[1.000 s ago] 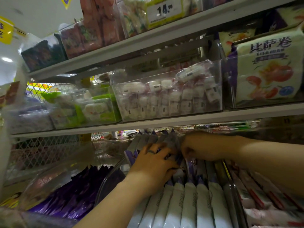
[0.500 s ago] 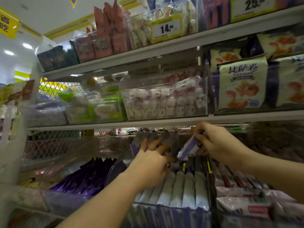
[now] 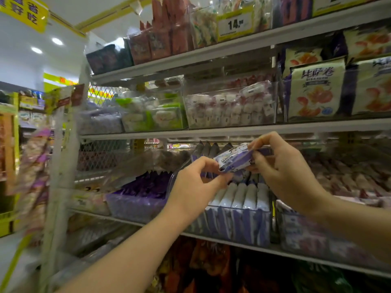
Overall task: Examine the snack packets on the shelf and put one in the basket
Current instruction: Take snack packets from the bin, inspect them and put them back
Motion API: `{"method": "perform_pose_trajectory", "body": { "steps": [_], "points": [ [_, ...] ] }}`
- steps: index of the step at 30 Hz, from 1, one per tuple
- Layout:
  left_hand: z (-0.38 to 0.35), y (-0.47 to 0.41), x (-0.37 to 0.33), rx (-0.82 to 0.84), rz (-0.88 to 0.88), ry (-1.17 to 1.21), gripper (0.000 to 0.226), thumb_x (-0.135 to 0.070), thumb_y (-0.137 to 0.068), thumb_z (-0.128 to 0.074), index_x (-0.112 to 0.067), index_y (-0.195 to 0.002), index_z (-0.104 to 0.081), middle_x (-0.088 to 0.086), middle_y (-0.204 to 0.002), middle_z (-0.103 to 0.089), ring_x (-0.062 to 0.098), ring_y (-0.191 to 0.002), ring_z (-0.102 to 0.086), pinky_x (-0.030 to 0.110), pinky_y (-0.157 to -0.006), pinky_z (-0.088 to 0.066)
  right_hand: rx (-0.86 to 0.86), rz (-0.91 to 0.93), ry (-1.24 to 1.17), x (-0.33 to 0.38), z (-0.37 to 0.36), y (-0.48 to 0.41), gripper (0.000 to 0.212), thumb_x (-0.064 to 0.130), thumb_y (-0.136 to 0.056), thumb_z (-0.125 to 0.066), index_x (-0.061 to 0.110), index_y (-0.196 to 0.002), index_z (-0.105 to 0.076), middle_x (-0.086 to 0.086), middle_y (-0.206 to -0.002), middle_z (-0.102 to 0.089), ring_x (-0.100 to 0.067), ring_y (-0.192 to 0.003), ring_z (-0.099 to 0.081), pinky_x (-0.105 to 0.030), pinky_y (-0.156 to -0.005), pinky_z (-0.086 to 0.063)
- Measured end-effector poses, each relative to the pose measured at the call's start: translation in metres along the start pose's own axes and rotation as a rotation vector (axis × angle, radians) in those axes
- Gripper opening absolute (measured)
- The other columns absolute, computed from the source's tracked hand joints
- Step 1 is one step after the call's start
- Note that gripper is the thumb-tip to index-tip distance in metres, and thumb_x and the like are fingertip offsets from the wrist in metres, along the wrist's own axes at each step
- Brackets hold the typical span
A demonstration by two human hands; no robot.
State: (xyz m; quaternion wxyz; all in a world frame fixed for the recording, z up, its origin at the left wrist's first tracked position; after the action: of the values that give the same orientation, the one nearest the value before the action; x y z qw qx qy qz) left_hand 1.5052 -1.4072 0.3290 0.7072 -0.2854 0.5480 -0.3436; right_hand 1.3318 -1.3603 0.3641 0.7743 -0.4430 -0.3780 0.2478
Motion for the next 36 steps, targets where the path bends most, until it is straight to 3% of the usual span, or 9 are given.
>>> {"method": "perform_pose_trajectory", "body": {
  "steps": [4, 8, 11, 15, 18, 24, 28, 31, 36],
  "points": [
    [0.024, 0.021, 0.001, -0.04, 0.061, 0.1, 0.044, -0.052, -0.065, -0.078, -0.027, -0.098, -0.062, 0.0, -0.097, -0.073, 0.024, -0.094, -0.07, 0.05, -0.089, -0.054, 0.025, 0.095, -0.039, 0.018, -0.018, 0.01, 0.031, 0.006, -0.089, -0.06, 0.036, -0.09, -0.051, 0.003, -0.095, -0.065, -0.011, -0.074, -0.07, -0.034, -0.068, -0.059],
    [0.049, 0.041, 0.004, -0.072, 0.073, 0.188, 0.025, -0.048, -0.074, -0.07, -0.037, -0.089, -0.054, 0.004, -0.092, -0.075, 0.025, -0.086, -0.073, 0.048, -0.086, -0.057, 0.044, 0.227, 0.023, 0.031, -0.043, 0.021, 0.04, 0.002, -0.085, -0.066, 0.039, -0.093, -0.053, 0.008, -0.104, -0.058, -0.011, -0.081, -0.068, -0.024, -0.074, -0.057],
    [0.068, 0.058, 0.01, -0.091, 0.091, 0.142, 0.014, -0.052, -0.077, -0.061, -0.041, -0.084, -0.057, 0.012, -0.092, -0.073, 0.032, -0.088, -0.072, 0.054, -0.085, -0.056, 0.017, 0.319, 0.033, 0.034, -0.066, 0.03, 0.027, -0.003, -0.082, -0.068, 0.02, -0.093, -0.061, 0.005, -0.103, -0.056, -0.012, -0.08, -0.064, -0.027, -0.072, -0.055],
    [0.094, 0.083, 0.027, -0.107, 0.153, 0.071, 0.008, -0.048, -0.073, -0.06, -0.042, -0.079, -0.06, 0.005, -0.089, -0.075, 0.024, -0.088, -0.073, 0.055, -0.086, -0.055, 0.041, 0.41, 0.026, 0.04, -0.1, 0.045, 0.019, -0.011, -0.079, -0.068, 0.006, -0.086, -0.064, -0.003, -0.103, -0.056, -0.01, -0.082, -0.061, -0.015, -0.072, -0.052],
    [0.115, 0.103, 0.039, -0.124, 0.198, -0.008, 0.014, -0.049, -0.07, -0.063, -0.039, -0.08, -0.061, 0.0, -0.083, -0.075, 0.025, -0.087, -0.072, 0.058, -0.086, -0.053, 0.101, 0.417, 0.037, 0.047, -0.127, 0.059, 0.016, -0.008, -0.08, -0.069, 0.006, -0.087, -0.065, 0.0, -0.106, -0.055, -0.017, -0.09, -0.063, -0.022, -0.073, -0.056],
    [0.154, 0.14, 0.055, -0.164, 0.329, -0.164, 0.005, -0.039, -0.067, -0.065, -0.036, -0.07, -0.063, -0.01, -0.065, -0.068, 0.014, -0.064, -0.061, 0.034, -0.067, -0.051, 0.199, 0.456, 0.027, 0.059, -0.181, 0.081, 0.016, -0.005, -0.079, -0.069, 0.008, -0.087, -0.064, 0.004, -0.109, -0.052, -0.008, -0.098, -0.054, -0.012, -0.08, -0.048],
    [0.179, 0.162, 0.075, -0.233, 0.535, -0.06, 0.021, -0.009, -0.087, -0.066, -0.019, -0.07, -0.062, -0.006, -0.062, -0.069, 0.006, -0.061, -0.068, 0.027, -0.063, -0.055, 0.267, 0.445, 0.016, 0.061, -0.218, 0.097, 0.021, -0.006, -0.079, -0.068, 0.011, -0.088, -0.063, 0.008, -0.113, -0.048, -0.001, -0.101, -0.048, -0.014, -0.081, -0.048],
    [0.191, 0.18, 0.09, -0.253, 0.718, 0.082, 0.017, -0.005, -0.089, -0.062, -0.013, -0.074, -0.06, -0.001, -0.07, -0.074, 0.01, -0.07, -0.073, 0.031, -0.067, -0.058, 0.311, 0.474, 0.008, 0.061, -0.245, 0.109, 0.023, -0.007, -0.077, -0.069, 0.011, -0.09, -0.062, 0.006, -0.113, -0.049, -0.002, -0.102, -0.048, -0.013, -0.082, -0.047],
    [0.208, 0.212, 0.119, -0.26, 0.917, 0.324, 0.016, -0.002, -0.089, -0.058, -0.012, -0.076, -0.057, 0.006, -0.084, -0.072, 0.013, -0.073, -0.073, 0.032, -0.069, -0.059, 0.421, 0.536, 0.036, 0.049, -0.286, 0.136, 0.023, -0.008, -0.075, -0.071, 0.009, -0.087, -0.063, -0.003, -0.115, -0.051, -0.013, -0.088, -0.061, -0.034, -0.062, -0.059]
  ]
}}
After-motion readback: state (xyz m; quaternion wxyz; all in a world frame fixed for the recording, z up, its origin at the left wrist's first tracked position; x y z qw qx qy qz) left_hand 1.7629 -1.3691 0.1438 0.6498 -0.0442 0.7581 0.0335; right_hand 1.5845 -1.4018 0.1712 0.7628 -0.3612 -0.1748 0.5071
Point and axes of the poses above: each hand's wrist, its own y-axis away from the middle knuckle, its own z-axis out of the back of the hand, x = y × z, the point moved 4 cm from there along -y, towards the middle knuckle
